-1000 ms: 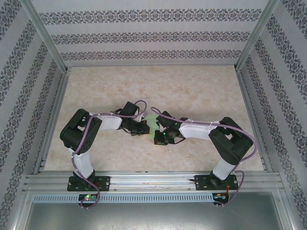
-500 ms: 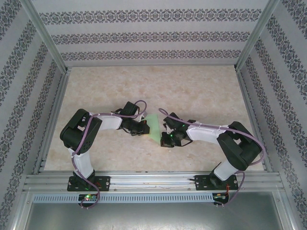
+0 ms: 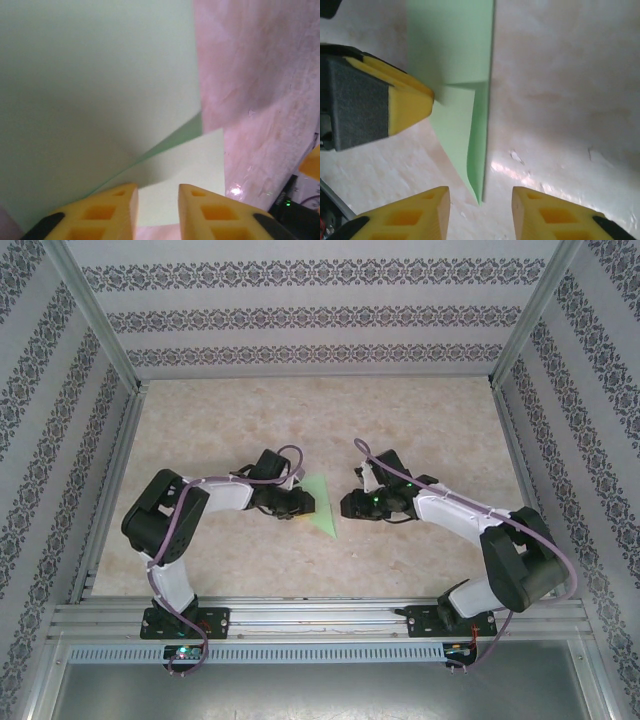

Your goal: Fold a paper plane with a square sheet of paper (fold left side to right side)

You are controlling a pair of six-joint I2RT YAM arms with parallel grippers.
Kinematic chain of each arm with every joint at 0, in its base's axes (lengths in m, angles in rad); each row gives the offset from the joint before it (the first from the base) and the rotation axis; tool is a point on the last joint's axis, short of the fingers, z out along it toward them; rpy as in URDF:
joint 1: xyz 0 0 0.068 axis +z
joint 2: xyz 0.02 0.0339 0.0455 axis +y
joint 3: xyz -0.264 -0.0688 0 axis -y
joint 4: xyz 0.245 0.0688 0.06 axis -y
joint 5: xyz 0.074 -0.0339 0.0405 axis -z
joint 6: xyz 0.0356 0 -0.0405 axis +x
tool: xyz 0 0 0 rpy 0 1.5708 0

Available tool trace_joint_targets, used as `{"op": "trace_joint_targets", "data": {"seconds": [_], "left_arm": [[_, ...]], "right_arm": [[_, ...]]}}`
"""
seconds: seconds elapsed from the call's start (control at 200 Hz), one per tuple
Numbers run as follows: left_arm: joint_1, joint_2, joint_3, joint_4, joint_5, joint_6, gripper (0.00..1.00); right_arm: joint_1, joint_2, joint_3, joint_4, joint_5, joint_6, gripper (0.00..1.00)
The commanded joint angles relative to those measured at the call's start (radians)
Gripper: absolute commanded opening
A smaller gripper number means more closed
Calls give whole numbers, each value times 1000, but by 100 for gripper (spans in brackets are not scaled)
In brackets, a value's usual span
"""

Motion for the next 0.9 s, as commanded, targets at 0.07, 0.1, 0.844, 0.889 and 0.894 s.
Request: {"op": "trace_joint_targets", "data": {"seconds": [0.07,0.1,0.844,0.889,0.894], "left_arm": [[32,-134,14,-63,-102,52,36],[41,-149,4,-59,-108,47,36],[143,-175,-122,83,-88,-58,48],[143,-170,-121,84,-85,-56,49],[144,-170,-120,84,-85,-57,49]], "right_arm": [[11,97,61,105,-99,-124,43],[20,116,71,113,-106,-129,43],[57,206,90,160,-10,-102,50],[53,206,89,159,-8,-105,51],[54,207,89,157,-8,-106,52]]}}
